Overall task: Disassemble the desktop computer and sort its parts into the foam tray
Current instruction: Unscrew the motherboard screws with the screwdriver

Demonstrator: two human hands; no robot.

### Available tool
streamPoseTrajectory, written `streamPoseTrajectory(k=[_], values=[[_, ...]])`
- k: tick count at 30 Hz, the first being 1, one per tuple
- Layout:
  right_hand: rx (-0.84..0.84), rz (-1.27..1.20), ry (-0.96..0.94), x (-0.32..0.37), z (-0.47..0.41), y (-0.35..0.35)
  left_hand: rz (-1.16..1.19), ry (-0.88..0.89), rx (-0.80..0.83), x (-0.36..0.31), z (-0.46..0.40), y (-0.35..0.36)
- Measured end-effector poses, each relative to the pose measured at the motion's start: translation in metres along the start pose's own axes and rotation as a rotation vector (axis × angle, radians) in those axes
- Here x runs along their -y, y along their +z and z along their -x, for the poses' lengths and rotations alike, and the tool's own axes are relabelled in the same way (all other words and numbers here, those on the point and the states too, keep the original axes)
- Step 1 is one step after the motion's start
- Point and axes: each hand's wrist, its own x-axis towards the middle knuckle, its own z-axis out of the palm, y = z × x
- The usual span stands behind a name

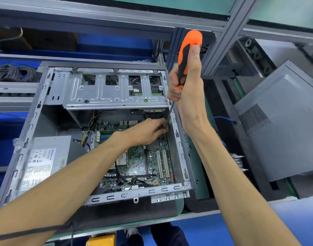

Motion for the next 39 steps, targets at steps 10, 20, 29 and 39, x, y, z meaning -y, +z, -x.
streamPoseTrajectory(k=[10,20,29,39], values=[[-0.001,0.015,0.03,-0.002,0.0,0.001,0.019,0.017,0.01,0.003,0.002,0.002],[0.046,0.003,-0.012,-0.001,0.004,-0.001,-0.008,0.029,0.01,0.0,0.003,0.003],[0.14,0.004,0.008,-0.001,0.01,-0.007,-0.067,0.079,0.001,-0.005,0.006,0.004],[-0.02,-0.007,-0.219,0.022,0.011,-0.009,-0.263,0.053,-0.083,-0.013,0.008,0.006]])
